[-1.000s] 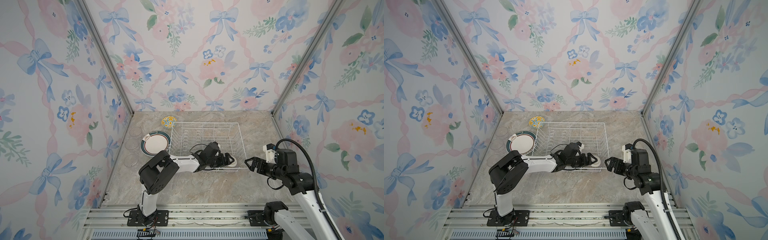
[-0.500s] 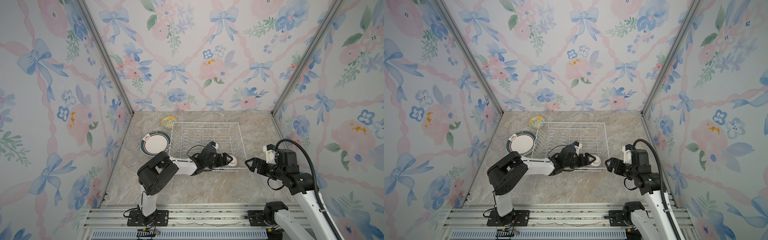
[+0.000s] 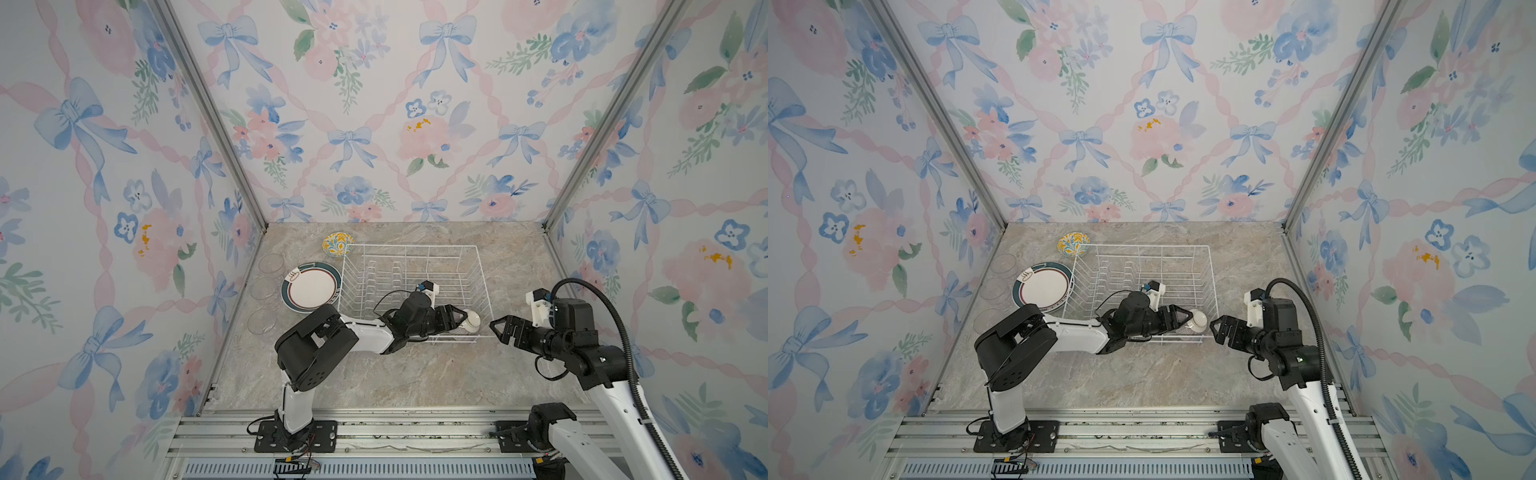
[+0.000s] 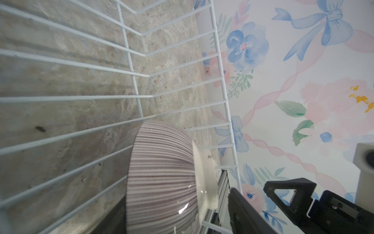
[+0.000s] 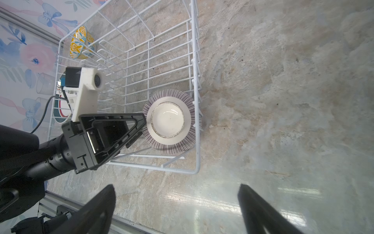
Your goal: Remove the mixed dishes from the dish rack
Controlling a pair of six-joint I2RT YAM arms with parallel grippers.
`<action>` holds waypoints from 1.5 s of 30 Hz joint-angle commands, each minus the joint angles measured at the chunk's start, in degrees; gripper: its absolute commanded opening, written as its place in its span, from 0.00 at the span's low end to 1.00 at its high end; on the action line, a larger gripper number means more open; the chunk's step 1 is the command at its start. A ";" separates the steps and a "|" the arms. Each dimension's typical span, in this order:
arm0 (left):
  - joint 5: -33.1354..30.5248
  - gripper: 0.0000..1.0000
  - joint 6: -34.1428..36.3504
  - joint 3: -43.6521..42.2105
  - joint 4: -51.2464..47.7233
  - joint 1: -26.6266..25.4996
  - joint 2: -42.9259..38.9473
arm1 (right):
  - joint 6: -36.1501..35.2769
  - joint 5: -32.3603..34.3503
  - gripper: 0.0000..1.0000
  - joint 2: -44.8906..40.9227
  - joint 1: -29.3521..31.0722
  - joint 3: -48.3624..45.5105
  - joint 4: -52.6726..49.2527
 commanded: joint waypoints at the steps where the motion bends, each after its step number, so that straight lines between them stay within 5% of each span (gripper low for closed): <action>1: 1.02 0.66 -0.35 -0.74 3.41 -0.57 0.41 | -0.83 -0.39 0.97 -0.19 -0.72 0.26 -0.63; 16: 2.29 0.42 -1.04 1.48 5.20 -0.73 4.75 | -0.59 -0.54 0.97 -0.37 -0.72 0.34 -0.88; 26: 3.70 0.36 -1.32 4.07 5.16 -0.77 7.43 | -0.75 -0.44 0.97 -0.37 -0.83 0.26 -0.84; 34: 4.72 0.16 -1.41 5.67 5.16 -0.31 9.45 | -0.76 -0.37 0.97 -0.54 -0.93 0.17 -0.98; 45: 4.78 0.03 -0.44 6.00 4.98 0.22 9.17 | -0.76 -0.31 0.97 -0.46 -0.90 0.34 -1.14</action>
